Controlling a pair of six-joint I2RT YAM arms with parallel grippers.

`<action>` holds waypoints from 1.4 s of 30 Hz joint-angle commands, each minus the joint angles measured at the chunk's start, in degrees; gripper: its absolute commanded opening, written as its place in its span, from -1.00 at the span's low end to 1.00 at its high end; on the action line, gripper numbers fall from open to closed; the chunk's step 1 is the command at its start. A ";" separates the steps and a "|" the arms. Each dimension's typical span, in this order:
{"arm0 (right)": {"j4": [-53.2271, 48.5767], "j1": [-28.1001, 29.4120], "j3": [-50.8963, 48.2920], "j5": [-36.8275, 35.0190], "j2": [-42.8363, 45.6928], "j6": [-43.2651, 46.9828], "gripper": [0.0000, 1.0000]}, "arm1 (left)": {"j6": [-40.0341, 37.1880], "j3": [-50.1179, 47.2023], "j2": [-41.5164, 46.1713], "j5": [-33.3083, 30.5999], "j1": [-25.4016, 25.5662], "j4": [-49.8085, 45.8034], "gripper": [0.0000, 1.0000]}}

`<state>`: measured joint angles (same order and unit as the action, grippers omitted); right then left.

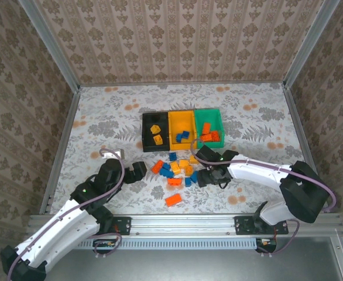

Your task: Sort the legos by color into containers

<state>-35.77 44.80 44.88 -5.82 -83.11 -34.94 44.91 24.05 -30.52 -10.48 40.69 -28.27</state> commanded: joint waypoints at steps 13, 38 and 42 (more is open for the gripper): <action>3.41 -2.72 1.70 -5.51 -5.56 -1.10 0.05 | 1.24 -0.81 0.20 1.43 -1.07 0.27 1.00; 1.41 -4.33 31.75 -2.77 -12.99 6.94 -0.36 | -0.73 -0.88 -5.80 7.01 -1.58 4.52 1.00; -0.04 -5.46 42.85 -5.00 -23.59 6.90 -0.34 | -1.40 -0.83 -7.39 8.39 -1.72 4.38 1.00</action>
<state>-33.36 40.12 82.41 -8.80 -101.10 -28.97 44.99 23.20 -37.41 -4.10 39.44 -24.82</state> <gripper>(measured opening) 0.333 0.997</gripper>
